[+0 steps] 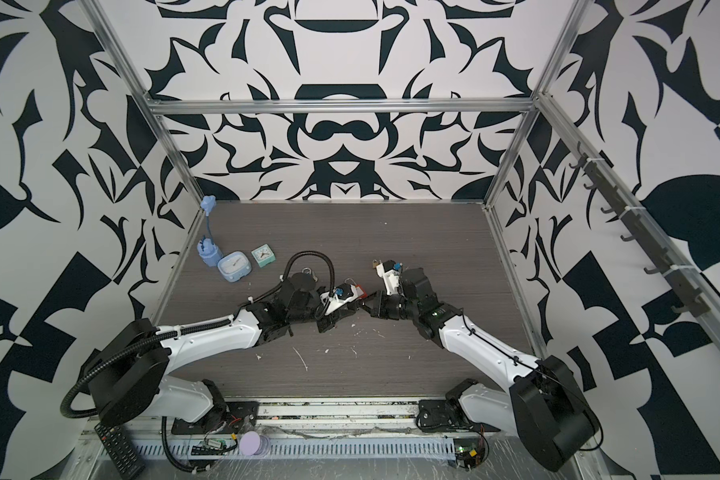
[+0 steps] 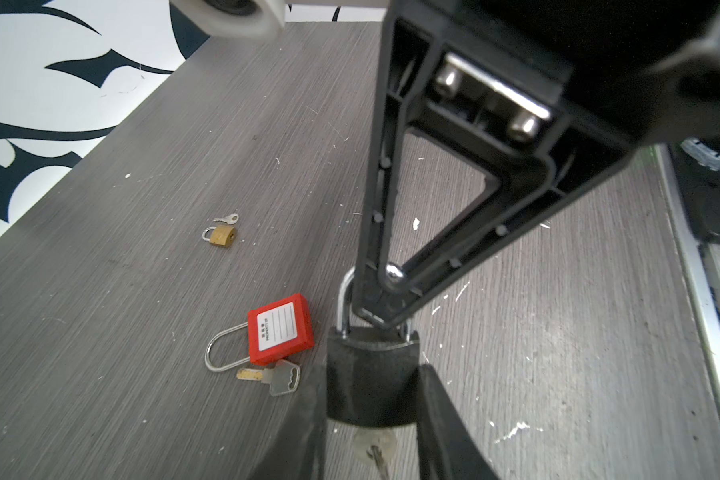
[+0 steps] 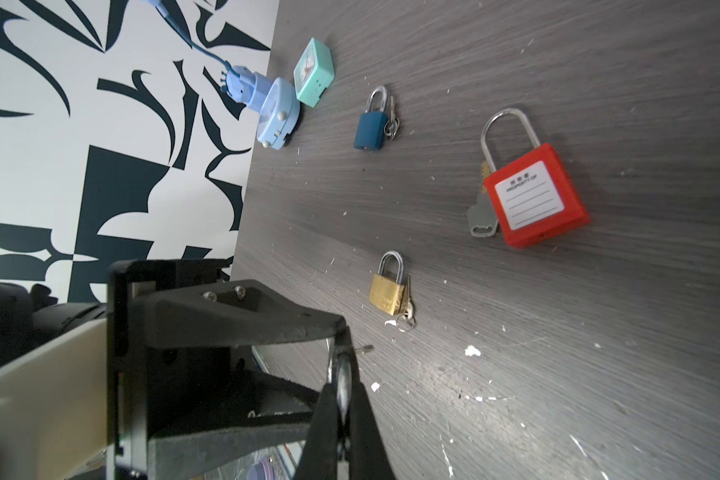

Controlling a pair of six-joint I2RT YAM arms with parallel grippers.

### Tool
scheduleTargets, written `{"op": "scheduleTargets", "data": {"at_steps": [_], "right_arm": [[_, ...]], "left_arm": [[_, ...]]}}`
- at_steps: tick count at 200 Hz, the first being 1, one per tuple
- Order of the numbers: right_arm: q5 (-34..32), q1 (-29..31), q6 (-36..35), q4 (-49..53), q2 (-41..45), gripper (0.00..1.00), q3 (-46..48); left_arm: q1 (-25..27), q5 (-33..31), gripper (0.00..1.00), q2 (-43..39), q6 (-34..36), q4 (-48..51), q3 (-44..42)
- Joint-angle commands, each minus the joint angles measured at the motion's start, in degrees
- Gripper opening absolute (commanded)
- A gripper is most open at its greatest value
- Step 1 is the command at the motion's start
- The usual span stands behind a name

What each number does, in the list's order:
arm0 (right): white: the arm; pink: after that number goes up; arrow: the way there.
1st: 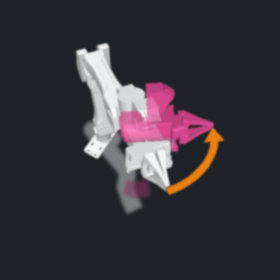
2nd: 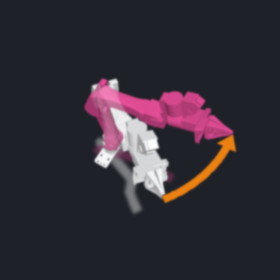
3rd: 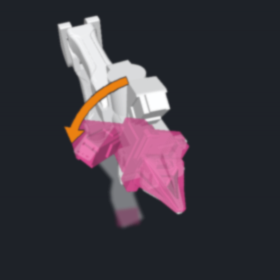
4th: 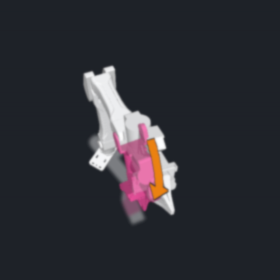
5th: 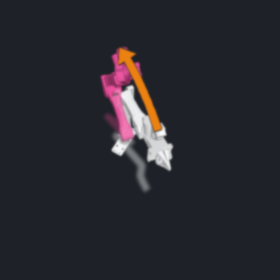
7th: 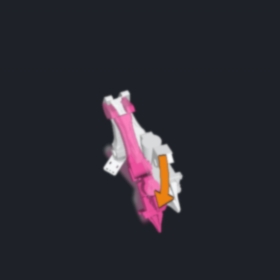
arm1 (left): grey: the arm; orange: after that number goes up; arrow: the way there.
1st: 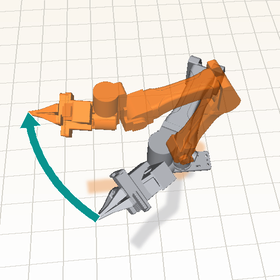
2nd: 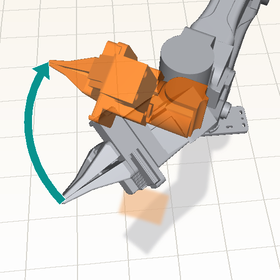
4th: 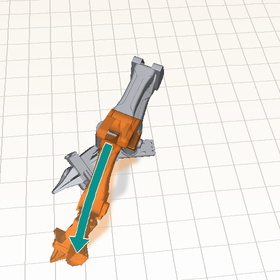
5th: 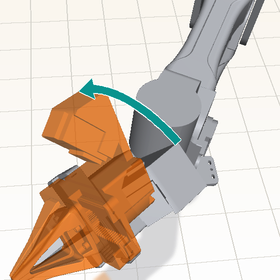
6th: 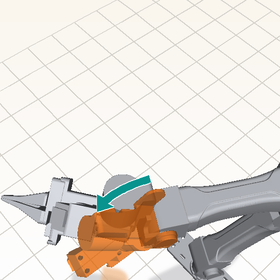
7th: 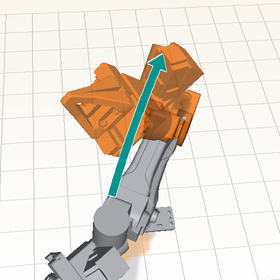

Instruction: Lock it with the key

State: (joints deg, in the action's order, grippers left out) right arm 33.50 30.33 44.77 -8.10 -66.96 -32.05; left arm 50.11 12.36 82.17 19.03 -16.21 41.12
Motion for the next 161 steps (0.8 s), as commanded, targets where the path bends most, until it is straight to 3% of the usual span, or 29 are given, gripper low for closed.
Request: {"op": "scheduleTargets", "data": {"at_steps": [1, 161], "right_arm": [[8.1, 5.6, 3.6, -2.5, -1.7, 0.00, 1.9], [5.0, 8.5, 3.6, -3.4, -2.1, 0.00, 3.5]], "left_arm": [[1.0, 1.2, 0.00, -1.0, -4.2, -26.3, 6.9], [1.0, -4.8, 0.00, -0.1, -7.7, -33.3, 6.3]]}}
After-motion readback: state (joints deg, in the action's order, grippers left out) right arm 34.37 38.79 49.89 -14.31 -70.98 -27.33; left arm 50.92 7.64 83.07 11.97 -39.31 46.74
